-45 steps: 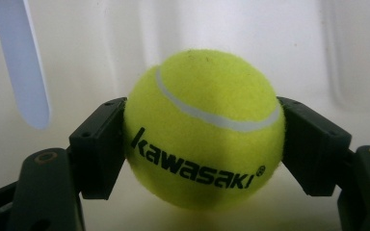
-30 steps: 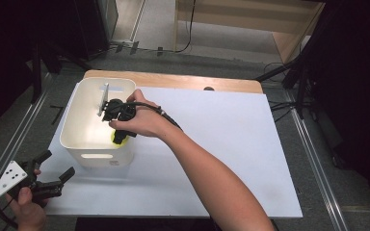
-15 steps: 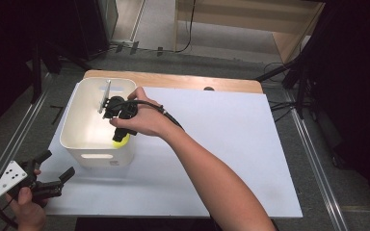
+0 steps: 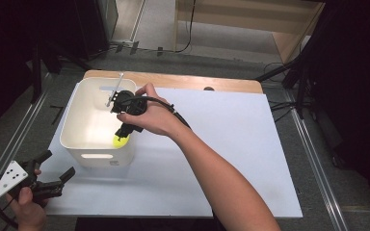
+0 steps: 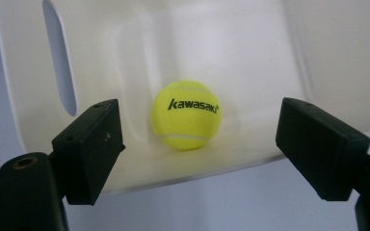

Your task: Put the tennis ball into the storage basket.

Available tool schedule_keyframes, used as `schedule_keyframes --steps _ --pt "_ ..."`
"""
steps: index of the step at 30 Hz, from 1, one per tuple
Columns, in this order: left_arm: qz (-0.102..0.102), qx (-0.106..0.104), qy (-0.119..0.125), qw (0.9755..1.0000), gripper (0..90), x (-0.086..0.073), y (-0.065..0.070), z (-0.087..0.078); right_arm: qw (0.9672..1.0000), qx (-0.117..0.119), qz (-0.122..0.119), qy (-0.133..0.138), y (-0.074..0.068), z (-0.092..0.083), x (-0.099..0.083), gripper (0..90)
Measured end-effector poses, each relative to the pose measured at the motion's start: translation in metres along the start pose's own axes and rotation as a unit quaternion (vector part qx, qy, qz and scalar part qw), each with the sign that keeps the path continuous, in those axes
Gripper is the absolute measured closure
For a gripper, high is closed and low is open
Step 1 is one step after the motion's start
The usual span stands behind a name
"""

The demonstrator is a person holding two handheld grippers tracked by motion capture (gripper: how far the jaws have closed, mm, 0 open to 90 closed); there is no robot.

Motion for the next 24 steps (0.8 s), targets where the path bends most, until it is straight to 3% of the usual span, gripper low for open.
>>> schedule_keyframes --steps 12,24 --pt "0.003 0.000 -0.003 1.0000 0.0 -0.001 0.001 0.001 0.9985 -0.012 -0.005 0.052 0.001 -0.022 -0.008 15.8" --pt "0.006 -0.002 -0.007 1.0000 0.0 -0.001 0.000 0.001 0.9938 -0.029 0.015 0.106 0.010 -0.045 -0.029 15.8"
Point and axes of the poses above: each handheld gripper's, and its own axes: z roughly forward along the jaws, x roughly out of its top, y roughly to its right, the point moved 4 cm from there along z, roughly forward along the jaws, and after that the axes turned 11 degrees about y, right-handed, at the moved point
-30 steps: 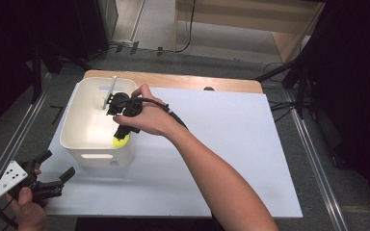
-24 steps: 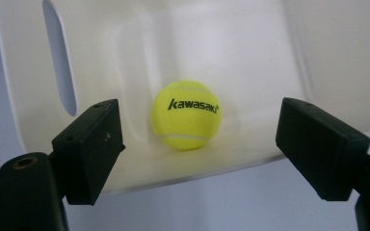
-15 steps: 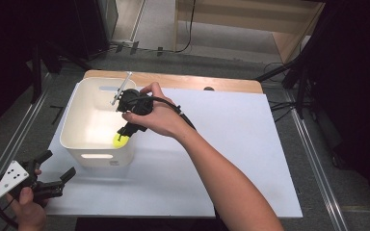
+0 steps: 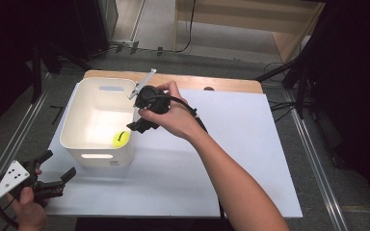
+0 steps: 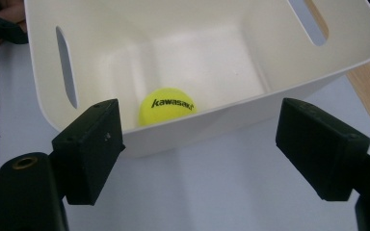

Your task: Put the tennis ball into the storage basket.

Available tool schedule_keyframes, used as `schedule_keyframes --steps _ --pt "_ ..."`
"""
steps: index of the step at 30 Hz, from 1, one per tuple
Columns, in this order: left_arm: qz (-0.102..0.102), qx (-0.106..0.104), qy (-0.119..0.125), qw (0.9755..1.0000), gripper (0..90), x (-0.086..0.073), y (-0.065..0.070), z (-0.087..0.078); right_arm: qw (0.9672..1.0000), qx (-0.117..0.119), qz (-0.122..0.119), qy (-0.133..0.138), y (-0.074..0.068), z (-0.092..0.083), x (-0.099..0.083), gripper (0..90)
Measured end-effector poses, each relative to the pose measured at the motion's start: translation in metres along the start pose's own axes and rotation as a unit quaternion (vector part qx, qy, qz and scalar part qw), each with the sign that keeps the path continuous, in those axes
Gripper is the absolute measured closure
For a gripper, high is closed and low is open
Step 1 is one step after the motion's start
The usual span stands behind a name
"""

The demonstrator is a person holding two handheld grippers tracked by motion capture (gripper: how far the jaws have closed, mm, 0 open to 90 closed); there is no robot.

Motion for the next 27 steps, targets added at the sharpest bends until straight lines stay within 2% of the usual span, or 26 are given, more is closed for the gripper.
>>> schedule_keyframes --steps 5,14,22,27 --pt "0.001 0.000 0.000 1.0000 0.0 0.000 0.000 0.000 0.9997 -0.003 0.013 0.018 0.005 -0.012 -0.011 15.8" --pt "0.002 0.002 -0.001 1.0000 0.0 0.000 0.000 0.000 0.9974 -0.032 0.038 0.053 0.012 -0.039 -0.037 15.8" --pt "0.003 0.002 -0.002 1.0000 0.0 0.000 0.000 0.001 0.9933 -0.052 0.058 0.084 0.017 -0.061 -0.064 15.8" --pt "0.003 0.002 -0.002 1.0000 0.0 -0.001 0.001 0.000 0.9910 -0.066 0.068 0.095 0.019 -0.072 -0.083 15.8"
Point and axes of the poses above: each handheld gripper's, and its own axes: z roughly forward along the jaws, x roughly out of its top, y roughly to its right, the point moved 4 cm from there along z, roughly forward along the jaws, and after that the axes turned 11 degrees about y, right-handed, at the moved point
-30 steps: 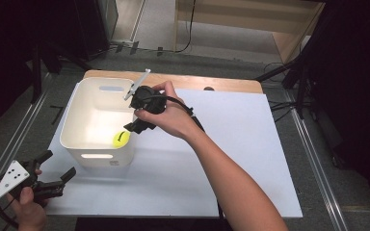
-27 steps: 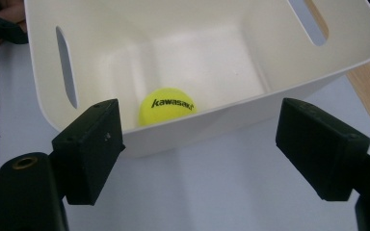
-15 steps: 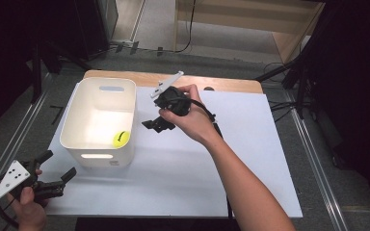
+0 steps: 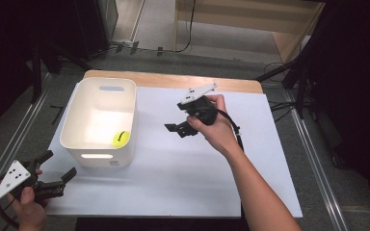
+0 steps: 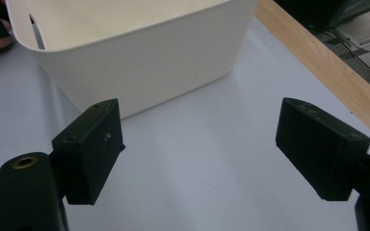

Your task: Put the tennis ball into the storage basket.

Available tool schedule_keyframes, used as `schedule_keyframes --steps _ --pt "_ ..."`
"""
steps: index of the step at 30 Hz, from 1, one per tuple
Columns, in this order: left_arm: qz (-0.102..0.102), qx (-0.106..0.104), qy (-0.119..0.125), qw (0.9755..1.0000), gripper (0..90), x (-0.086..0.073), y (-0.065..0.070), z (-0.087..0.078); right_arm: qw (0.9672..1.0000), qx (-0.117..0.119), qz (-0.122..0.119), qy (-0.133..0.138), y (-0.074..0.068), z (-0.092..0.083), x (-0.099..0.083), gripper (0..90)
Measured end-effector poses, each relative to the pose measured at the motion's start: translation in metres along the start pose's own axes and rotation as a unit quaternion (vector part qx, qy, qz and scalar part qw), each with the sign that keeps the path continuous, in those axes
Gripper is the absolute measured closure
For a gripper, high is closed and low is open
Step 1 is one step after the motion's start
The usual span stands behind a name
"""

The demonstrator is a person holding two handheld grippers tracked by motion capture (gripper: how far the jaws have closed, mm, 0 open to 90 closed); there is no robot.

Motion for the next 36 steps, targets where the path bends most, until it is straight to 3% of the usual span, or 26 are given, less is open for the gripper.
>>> schedule_keyframes --steps 7,22,36 --pt "0.002 0.000 -0.002 1.0000 0.0 0.000 0.000 0.000 0.9989 -0.016 0.028 0.035 0.008 -0.022 -0.027 15.8" --pt "0.001 0.001 -0.002 1.0000 0.0 0.000 0.001 0.000 0.9930 -0.066 0.068 0.070 0.020 -0.059 -0.079 15.8" --pt "0.003 0.004 -0.006 1.0000 0.0 -0.001 0.001 0.000 0.9813 -0.120 0.095 0.117 0.023 -0.101 -0.133 15.8"
Point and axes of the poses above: each handheld gripper's, and its own axes: z roughly forward along the jaws, x roughly out of its top, y roughly to its right, the point moved 4 cm from there along z, roughly forward along the jaws, and after that the axes turned 11 degrees about y, right-handed, at the moved point
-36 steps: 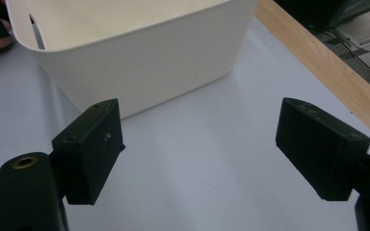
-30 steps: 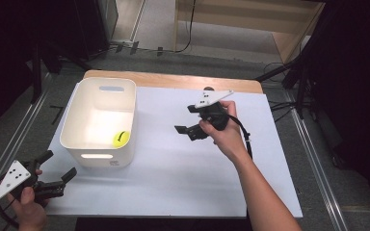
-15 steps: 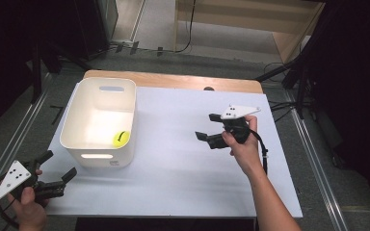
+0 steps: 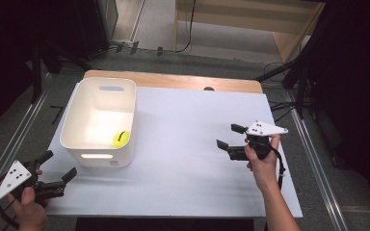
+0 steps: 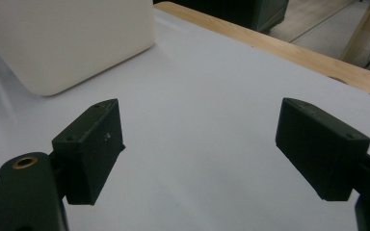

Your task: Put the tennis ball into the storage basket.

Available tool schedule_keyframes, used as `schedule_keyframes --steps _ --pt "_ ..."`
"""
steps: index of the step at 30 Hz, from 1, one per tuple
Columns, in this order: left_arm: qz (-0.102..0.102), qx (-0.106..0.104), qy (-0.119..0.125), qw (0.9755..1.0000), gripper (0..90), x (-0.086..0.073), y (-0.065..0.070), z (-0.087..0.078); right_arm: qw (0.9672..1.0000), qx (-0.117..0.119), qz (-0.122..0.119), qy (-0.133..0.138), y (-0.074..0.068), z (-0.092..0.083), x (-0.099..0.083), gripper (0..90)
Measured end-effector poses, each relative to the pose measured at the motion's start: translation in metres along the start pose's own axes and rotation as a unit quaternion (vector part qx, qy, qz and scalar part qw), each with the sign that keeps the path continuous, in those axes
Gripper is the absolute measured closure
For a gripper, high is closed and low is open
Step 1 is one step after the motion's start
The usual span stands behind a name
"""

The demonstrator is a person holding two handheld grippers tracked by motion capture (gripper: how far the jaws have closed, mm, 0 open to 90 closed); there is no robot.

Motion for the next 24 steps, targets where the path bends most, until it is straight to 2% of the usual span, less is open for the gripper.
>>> schedule_keyframes --steps 11,18,21,24 --pt "-0.002 0.001 0.002 1.0000 0.0 0.000 0.000 0.000 0.9984 -0.045 0.029 0.020 0.012 -0.034 -0.038 15.8" --pt "-0.001 0.001 0.000 1.0000 0.0 -0.001 0.000 0.000 0.9956 -0.074 0.045 0.034 0.021 -0.057 -0.063 15.7" --pt "-0.001 0.001 0.000 1.0000 0.0 -0.001 0.000 0.000 0.9942 -0.087 0.049 0.040 0.024 -0.066 -0.072 11.2" --pt "0.001 0.001 -0.002 1.0000 0.0 -0.001 0.000 0.000 0.9929 -0.094 0.057 0.046 0.027 -0.074 -0.082 11.1"
Point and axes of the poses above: each handheld gripper's, and its own axes: z roughly forward along the jaws, x roughly out of its top, y roughly to its right, the point moved 4 cm from there along z, roughly forward along the jaws, and after that the axes turned 11 degrees about y, right-handed, at the moved point
